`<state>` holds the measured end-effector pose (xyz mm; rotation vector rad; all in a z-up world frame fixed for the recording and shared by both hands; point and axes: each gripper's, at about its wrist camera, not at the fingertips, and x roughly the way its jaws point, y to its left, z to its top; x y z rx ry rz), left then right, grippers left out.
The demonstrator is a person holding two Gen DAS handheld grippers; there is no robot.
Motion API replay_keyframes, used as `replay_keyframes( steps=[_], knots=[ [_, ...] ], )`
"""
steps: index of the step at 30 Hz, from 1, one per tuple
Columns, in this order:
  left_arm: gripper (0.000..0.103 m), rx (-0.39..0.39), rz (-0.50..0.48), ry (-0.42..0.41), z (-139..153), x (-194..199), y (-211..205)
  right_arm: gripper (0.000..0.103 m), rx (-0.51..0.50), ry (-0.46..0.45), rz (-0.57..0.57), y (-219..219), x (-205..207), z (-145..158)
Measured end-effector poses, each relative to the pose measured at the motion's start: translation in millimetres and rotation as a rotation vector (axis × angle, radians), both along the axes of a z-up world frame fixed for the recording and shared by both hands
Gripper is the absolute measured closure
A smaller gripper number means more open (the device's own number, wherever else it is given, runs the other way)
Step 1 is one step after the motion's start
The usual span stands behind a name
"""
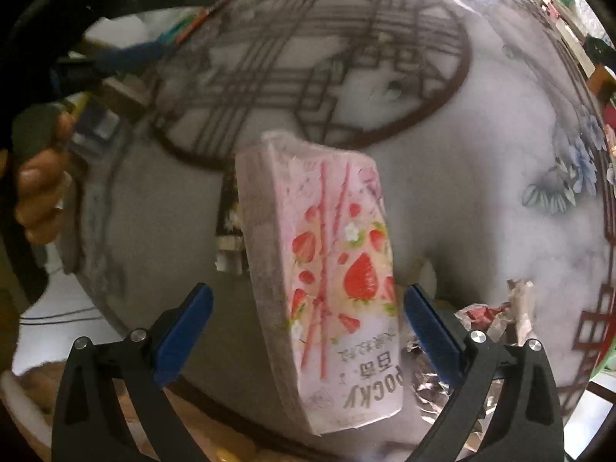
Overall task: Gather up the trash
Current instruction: 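Grasp the dark brown box with the left tool while the right tool grasps the pink strawberry box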
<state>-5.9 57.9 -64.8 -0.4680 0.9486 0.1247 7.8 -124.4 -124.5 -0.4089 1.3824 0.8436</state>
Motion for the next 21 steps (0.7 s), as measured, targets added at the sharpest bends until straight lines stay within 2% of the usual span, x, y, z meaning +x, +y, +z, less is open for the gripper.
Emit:
replay_keyframes(
  steps=[1, 3, 4, 6, 14, 17, 21],
  knots=[
    [0.006, -0.007, -0.011, 0.009, -3.1, 0.0, 0.5, 0.008, -0.018, -0.001, -0.009, 0.7, 0.4, -3.4],
    [0.006, -0.026, -0.037, 0.031, -11.8, -2.1, -0.1, 0.017, -0.055, -0.009, -0.041, -1.2, 4.1, -9.9],
    [0.006, -0.032, -0.047, 0.037, -14.1, -4.0, -0.3, 0.031, -0.06, -0.012, -0.058, -3.5, 6.6, -11.8],
    [0.006, -0.049, -0.077, 0.054, -19.7, -6.3, -4.6, 0.033, -0.043, -0.018, -0.112, -11.2, 14.6, -10.8],
    [0.006, -0.083, -0.236, 0.144, -46.4, -10.1, -36.3, 0.034, 0.054, -0.132, -0.369, -46.8, 50.8, 18.4],
    [0.006, -0.043, -0.34, 0.146, -50.2, -8.5, -55.7, 0.034, 0.094, -0.139, -0.436, -57.4, 57.7, 25.3],
    [0.006, 0.084, -0.552, 0.113, -47.8, -7.2, -84.0, 0.034, 0.107, -0.139, -0.473, -61.5, 60.7, 29.6]
  ],
)
